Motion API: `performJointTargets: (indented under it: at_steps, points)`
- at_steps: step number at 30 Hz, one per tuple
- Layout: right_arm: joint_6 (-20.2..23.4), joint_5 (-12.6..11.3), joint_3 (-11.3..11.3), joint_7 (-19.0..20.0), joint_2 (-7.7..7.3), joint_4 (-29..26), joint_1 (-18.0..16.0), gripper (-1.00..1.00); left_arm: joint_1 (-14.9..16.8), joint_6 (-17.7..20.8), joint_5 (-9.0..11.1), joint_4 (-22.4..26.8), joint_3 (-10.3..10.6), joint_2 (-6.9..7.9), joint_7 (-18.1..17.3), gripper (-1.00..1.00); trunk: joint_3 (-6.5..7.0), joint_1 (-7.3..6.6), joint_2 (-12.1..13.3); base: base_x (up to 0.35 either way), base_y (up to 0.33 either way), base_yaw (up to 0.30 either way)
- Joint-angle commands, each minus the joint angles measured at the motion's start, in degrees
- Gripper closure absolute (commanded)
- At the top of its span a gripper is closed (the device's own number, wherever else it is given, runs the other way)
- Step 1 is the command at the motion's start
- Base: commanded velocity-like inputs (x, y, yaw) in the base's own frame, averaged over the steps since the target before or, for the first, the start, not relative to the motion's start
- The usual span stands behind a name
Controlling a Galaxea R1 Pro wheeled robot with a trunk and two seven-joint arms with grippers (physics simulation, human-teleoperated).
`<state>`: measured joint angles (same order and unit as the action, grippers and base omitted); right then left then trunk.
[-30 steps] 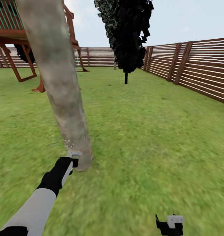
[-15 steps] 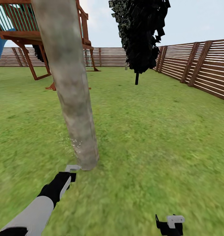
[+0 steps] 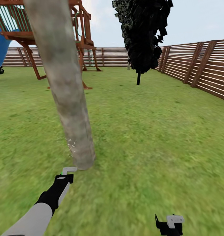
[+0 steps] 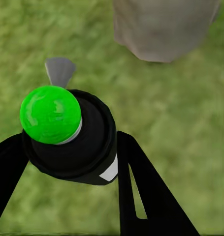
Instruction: In the garden, pick up the pesticide atomizer on the floor and spray pesticide onto both trees until each tree trunk is fully covered.
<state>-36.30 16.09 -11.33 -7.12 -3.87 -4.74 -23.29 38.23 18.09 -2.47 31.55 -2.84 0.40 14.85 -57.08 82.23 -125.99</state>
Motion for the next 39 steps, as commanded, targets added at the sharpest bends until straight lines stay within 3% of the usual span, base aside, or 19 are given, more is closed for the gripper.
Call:
performJointTargets:
  at_steps: [1,21,30,39]
  points:
    - [0.0,0.0,0.0,0.0,-0.02,0.0,0.0,-1.0,0.0,0.0,0.0,0.0,-0.1,0.15,0.0,1.0,0.0,0.0,0.0,0.112,-0.268,0.273]
    - [0.0,0.0,0.0,0.1,0.0,0.0,0.0,-1.0,0.0,0.1,0.0,-0.1,-0.1,0.21,2.5,1.0,0.0,0.0,0.0,0.034,-0.272,0.275]
    - [0.0,0.0,0.0,0.1,-0.08,0.0,0.0,-1.0,0.0,0.1,0.0,0.0,-0.2,0.3,2.5,1.0,0.0,0.0,0.0,0.019,-0.273,0.026]
    - [0.0,0.0,0.0,0.1,-0.09,0.0,0.0,-1.0,0.0,0.1,0.1,-0.1,-0.1,0.22,2.5,1.0,0.0,0.0,0.0,0.208,-0.212,0.0]
